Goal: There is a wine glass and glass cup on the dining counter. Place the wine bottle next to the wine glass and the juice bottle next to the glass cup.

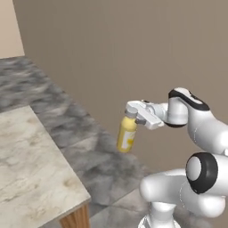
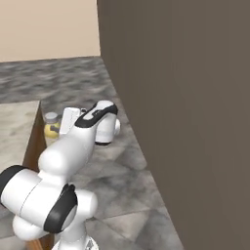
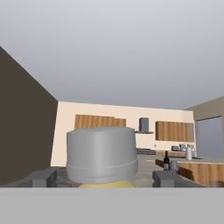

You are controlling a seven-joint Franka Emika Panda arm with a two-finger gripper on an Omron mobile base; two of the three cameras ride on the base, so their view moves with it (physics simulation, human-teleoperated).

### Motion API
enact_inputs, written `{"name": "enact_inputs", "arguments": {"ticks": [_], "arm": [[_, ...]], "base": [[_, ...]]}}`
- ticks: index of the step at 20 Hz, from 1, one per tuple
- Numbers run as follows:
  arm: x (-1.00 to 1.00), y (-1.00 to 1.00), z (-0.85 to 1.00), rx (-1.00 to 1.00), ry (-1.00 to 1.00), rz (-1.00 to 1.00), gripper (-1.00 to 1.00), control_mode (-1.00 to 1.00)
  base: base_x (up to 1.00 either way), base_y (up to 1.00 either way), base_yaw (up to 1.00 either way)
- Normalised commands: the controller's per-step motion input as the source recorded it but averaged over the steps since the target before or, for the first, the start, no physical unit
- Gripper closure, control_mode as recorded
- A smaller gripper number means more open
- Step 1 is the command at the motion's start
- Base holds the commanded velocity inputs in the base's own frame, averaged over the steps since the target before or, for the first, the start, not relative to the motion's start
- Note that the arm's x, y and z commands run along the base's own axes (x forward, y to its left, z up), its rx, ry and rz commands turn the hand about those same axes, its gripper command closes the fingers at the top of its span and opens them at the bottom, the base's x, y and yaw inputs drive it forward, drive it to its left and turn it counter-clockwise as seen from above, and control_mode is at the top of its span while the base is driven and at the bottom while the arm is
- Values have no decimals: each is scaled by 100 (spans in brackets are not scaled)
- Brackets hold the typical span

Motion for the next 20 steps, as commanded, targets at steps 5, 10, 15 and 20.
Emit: {"name": "enact_inputs", "arguments": {"ticks": [5,10,15,20], "arm": [[0,0,0,0,0,0,100,100],[0,0,0,0,0,0,100,100],[0,0,0,0,0,0,100,100],[0,0,0,0,0,0,100,100]], "base": [[68,-5,21],[66,-7,30],[51,-16,38],[38,-22,45]]}}
